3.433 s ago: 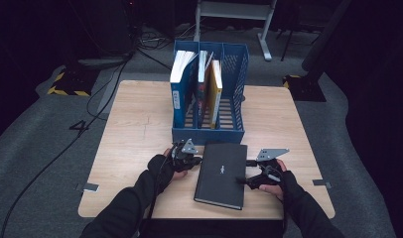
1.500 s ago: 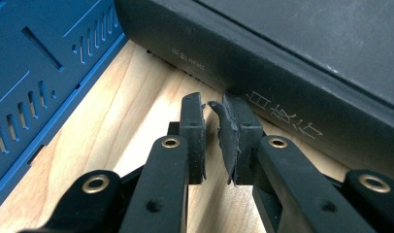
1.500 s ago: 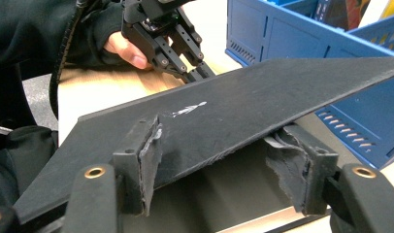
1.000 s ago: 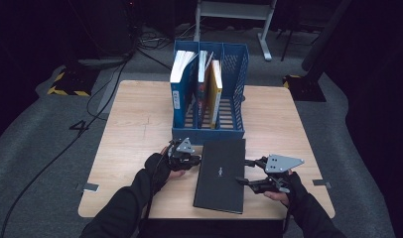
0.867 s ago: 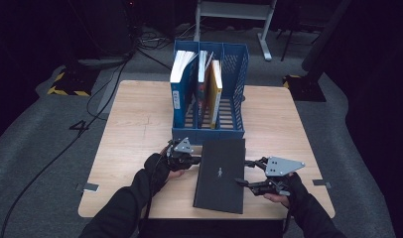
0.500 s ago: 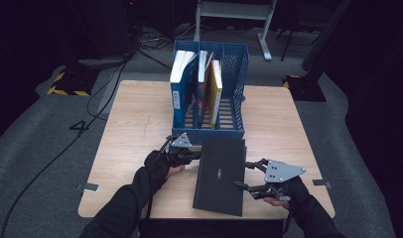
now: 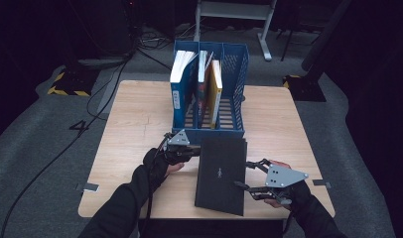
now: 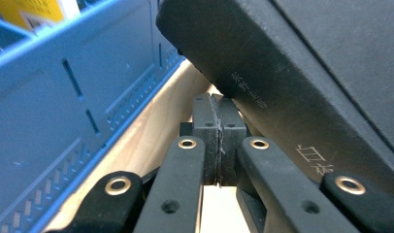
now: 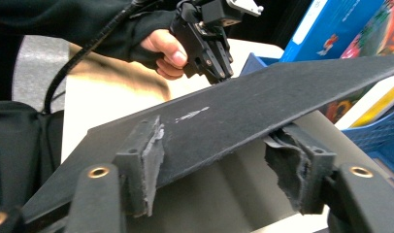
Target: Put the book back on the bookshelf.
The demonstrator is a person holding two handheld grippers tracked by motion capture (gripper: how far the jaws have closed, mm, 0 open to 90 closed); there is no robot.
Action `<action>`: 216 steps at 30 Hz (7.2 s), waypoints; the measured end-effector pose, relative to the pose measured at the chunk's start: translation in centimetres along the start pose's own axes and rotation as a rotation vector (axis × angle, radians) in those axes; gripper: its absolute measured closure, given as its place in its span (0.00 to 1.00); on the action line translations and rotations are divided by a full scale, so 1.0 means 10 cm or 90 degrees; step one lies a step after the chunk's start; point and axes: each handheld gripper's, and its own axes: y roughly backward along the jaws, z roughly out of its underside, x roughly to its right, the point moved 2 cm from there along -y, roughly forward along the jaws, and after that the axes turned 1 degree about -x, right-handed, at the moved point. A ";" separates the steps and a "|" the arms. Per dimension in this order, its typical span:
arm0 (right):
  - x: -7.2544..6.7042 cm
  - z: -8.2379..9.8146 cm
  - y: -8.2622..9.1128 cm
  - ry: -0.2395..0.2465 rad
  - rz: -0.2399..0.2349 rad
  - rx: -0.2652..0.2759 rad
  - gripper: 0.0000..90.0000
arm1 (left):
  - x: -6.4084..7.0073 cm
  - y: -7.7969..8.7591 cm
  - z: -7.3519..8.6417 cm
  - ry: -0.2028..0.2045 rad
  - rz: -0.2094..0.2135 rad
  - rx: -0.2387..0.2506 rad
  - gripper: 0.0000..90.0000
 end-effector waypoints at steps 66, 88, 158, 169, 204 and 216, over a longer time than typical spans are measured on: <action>-0.08 0.02 0.07 0.010 0.043 0.014 0.60 | 0.26 0.32 -0.30 -0.075 -0.034 0.051 0.81; -0.37 0.03 0.22 0.063 0.022 0.020 0.67 | 0.36 0.19 -0.15 -0.088 -0.004 0.011 0.83; 0.13 0.46 0.09 -0.091 0.174 -0.057 0.51 | 0.87 0.21 -0.23 -0.171 0.110 0.032 0.79; 0.19 0.36 -0.07 -0.109 0.190 -0.075 0.60 | 1.08 0.01 -0.23 -0.178 0.136 0.025 0.76; -0.17 0.15 0.50 -0.159 0.020 -0.046 0.38 | 1.26 -0.22 -0.02 -0.173 0.113 -0.009 0.77; -0.25 -0.01 0.35 -0.177 0.027 -0.034 0.24 | 1.29 -0.31 -0.04 -0.174 0.117 -0.008 0.77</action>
